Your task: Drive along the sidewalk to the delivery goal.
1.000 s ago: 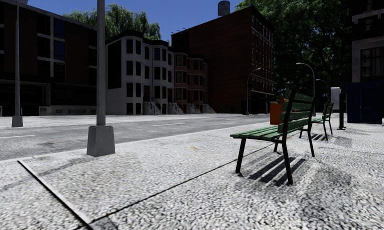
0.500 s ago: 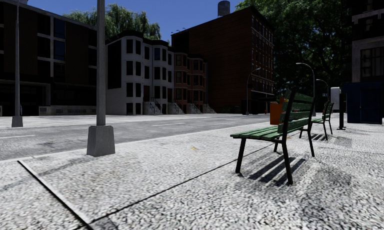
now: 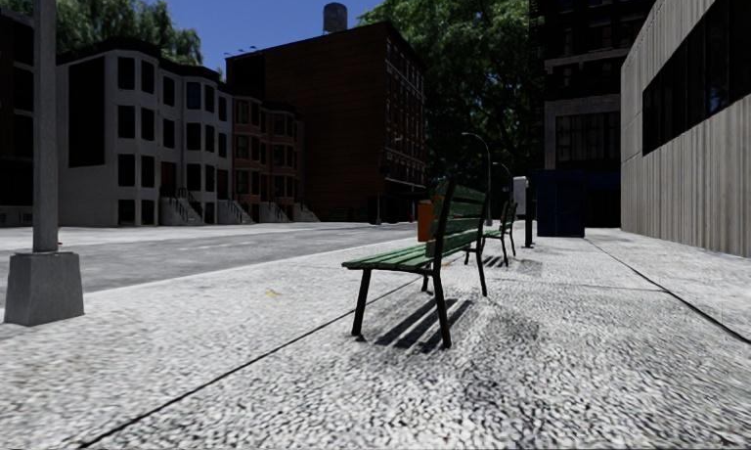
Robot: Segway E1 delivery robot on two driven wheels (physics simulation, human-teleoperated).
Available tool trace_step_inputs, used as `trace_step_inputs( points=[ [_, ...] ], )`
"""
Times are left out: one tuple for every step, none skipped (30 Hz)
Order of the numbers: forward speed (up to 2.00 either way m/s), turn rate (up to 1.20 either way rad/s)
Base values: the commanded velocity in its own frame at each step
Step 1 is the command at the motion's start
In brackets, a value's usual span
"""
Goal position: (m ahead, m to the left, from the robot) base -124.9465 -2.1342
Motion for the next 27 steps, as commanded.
trace_step_inputs(
  points=[
    [0.0, -1.2],
    [0.0, -1.2],
    [0.0, -1.2],
    [0.0, -1.2],
    [0.0, -1.2],
    [0.0, -1.2],
    [0.0, -1.2],
    [0.0, -1.2],
    [0.0, -1.2],
    [0.0, -1.2],
    [0.0, -1.2],
    [0.0, -1.2],
    [0.0, -1.2],
    [0.0, -1.2],
    [0.0, -1.2],
    [0.0, -1.2],
    [0.0, -1.2],
    [0.0, -1.2],
    [0.0, -1.2],
    [0.0, -1.2],
    [0.0, -1.2],
    [0.0, -1.2],
    [0.0, -1.2],
    [0.0, -1.2],
    [0.0, -1.2],
    [0.0, -1.2],
    [0.0, -1.2]
  ],
)
